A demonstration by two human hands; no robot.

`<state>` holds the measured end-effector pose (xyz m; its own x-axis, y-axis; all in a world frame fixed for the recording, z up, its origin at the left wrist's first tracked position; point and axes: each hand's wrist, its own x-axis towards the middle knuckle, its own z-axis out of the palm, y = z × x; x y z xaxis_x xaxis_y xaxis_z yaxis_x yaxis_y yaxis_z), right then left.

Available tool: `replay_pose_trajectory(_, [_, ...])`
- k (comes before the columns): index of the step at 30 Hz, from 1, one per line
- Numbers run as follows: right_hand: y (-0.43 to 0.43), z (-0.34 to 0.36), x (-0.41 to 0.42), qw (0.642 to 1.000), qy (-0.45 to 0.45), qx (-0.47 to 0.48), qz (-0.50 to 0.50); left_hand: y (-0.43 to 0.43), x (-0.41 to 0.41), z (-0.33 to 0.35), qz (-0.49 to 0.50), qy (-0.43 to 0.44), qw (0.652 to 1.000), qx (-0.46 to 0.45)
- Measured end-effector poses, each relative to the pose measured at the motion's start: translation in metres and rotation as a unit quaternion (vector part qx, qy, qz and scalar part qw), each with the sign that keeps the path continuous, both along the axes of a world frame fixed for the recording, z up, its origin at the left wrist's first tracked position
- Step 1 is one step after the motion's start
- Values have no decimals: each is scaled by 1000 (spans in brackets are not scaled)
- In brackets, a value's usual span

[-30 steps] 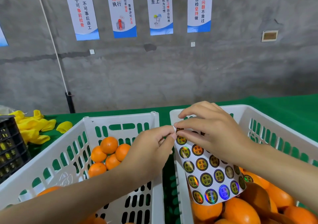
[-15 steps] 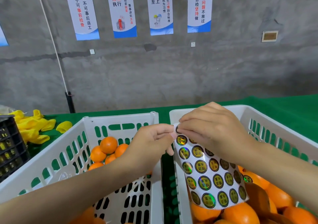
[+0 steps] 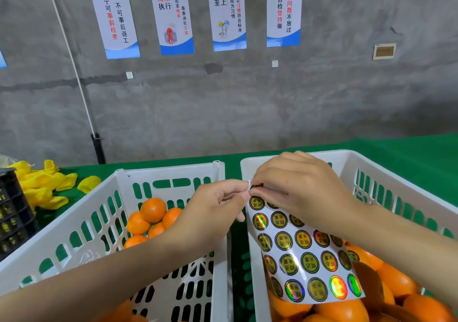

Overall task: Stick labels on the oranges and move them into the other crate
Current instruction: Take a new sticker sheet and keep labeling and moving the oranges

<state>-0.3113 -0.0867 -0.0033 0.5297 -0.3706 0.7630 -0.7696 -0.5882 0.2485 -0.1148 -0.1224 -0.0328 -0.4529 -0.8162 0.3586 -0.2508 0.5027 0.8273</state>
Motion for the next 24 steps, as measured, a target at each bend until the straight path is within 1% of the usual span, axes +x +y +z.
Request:
replay_pose_trajectory(2, [-1, -1, 1, 1000, -2, 13, -8, -5, 1, -1, 3, 9, 1000, 19])
replay_pose_trajectory(7, [0, -3, 1, 1000, -2, 2, -21, -15, 3, -1, -7, 32, 997, 68])
replay_pose_trajectory(12, [3, 0, 4, 999, -9, 20, -30, -19, 0, 1, -7, 42, 996, 80])
replay_pose_trajectory(13, [3, 0, 4, 998, -28, 35, -31, -19, 0, 1, -1, 43, 996, 80])
replay_pose_trajectory(14, [3, -1, 4, 995, -74, 66, -23, -19, 0, 1, 5, 44, 996, 79])
replay_pose_trajectory(15, [5, 0, 6, 984, -142, 110, -4, -18, 1, 0, 10, 42, 996, 76])
replay_pose_trajectory(17, [6, 1, 10, 935, -288, 198, 55, -13, 2, 0, 6, 27, 998, 51])
replay_pose_trajectory(18, [5, 1, 10, 915, -329, 222, 70, -9, 3, 1, -4, 17, 999, 33])
replay_pose_trajectory(19, [3, 1, 9, 907, -343, 235, 65, -5, 2, 2, -15, 10, 1000, 20])
replay_pose_trajectory(24, [-1, -4, 6, 890, -341, 303, 12, 8, 0, 6, -35, 1, 999, -2])
